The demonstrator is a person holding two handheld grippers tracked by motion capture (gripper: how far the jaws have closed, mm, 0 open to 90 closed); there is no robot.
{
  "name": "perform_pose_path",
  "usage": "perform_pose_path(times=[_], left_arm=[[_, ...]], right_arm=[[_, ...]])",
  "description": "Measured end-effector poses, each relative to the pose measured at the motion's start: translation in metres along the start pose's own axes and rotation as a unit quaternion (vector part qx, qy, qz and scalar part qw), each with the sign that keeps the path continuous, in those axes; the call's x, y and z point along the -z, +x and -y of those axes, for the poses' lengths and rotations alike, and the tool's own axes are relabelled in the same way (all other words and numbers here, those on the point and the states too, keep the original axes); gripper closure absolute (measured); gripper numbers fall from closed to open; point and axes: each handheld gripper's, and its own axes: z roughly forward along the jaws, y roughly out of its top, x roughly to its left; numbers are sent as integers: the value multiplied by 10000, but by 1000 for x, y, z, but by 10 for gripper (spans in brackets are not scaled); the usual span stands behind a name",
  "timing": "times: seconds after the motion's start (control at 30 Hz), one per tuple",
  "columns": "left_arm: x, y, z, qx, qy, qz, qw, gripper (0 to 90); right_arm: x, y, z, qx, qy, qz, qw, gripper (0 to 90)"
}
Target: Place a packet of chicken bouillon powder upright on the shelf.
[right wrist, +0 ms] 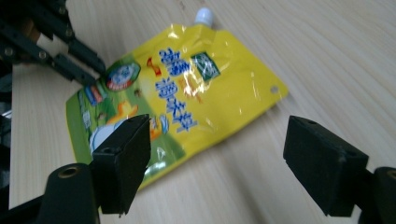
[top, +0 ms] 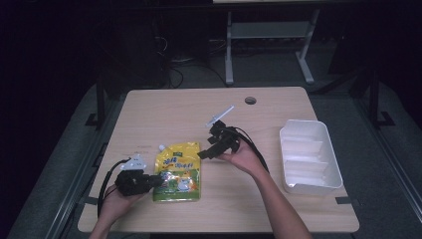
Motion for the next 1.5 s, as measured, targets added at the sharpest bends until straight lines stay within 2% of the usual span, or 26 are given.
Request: perform_pose_path(times=[0.17, 0.23, 0.33, 0.4, 0.5, 0.63, 0.7, 0.73, 0.83, 0.87, 0.97, 1.03, 1.07, 1.13, 1.2, 1.27, 1.33, 1.4, 1.47, 1.5], left_arm=[[-2, -1, 0, -27, 78, 0, 10000, 837], [-2, -1, 0, -38, 77, 7, 10000, 846], [-2, -1, 0, -48, 88, 11, 9999, 846], [-3, -2, 0, -75, 83, -2, 9999, 846], [-3, -1, 1, -82, 89, -3, 9999, 845], [-3, -1, 1, -92, 91, -2, 9999, 845], [-3, -1, 1, -100, 95, -10, 9999, 845], [-3, -1, 1, -98, 98, -10, 9999, 842], [-4, -1, 1, -96, 95, -13, 9999, 839], [-4, -1, 1, -99, 96, -16, 9999, 834], [-4, -2, 0, -109, 94, -39, 9999, 832], [-4, -2, 0, -105, 91, -40, 9999, 829], [-4, -2, 0, -107, 93, -39, 9999, 827], [-4, -2, 0, -101, 89, -32, 9999, 826], [-4, -2, 0, -103, 86, -44, 9999, 826], [-4, -3, 0, -100, 80, -47, 9999, 825], [-4, -3, 0, -101, 77, -47, 9999, 820], [-4, -2, 0, -99, 74, -44, 9999, 810], [-4, -1, 0, -41, 75, -8, 10000, 778], [-3, 0, 0, -21, 64, -10, 10000, 756]], right_arm=[[-15, -5, -15, 70, 136, 132, 9998, 244], [-26, -9, -23, 13, 328, 188, 9993, 244], [-33, -12, -27, 16, 375, 245, 9990, 245], [-47, -19, -33, -98, 509, 258, 9983, 247], [-55, -24, -33, -117, 639, 344, 9973, 257], [-68, -34, -29, -313, 704, 325, 9965, 291], [-74, -37, -25, -437, 775, 201, 9958, 354], [-75, -38, -23, -477, 675, -7, 9966, 400], [-76, -38, -21, -466, 636, -23, 9969, 412], [-74, -38, -20, -460, 620, -9, 9970, 466], [-70, -39, -19, -502, 517, -43, 9974, 510], [-64, -40, -19, -547, 305, -204, 9978, 586], [-61, -40, -20, -596, 205, -530, 9966, 606], [-61, -38, -21, -546, 243, -525, 9968, 606], [-66, -36, -21, -481, 412, -560, 9964, 611], [-70, -34, -21, -471, 524, -486, 9963, 636], [-75, -34, -20, -572, 565, -502, 9955, 712], [-76, -34, -19, -548, 589, -460, 9957, 746], [-75, -33, -20, -458, 606, -431, 9962, 872], [-74, -33, -20, -477, 589, -475, 9960, 883]])
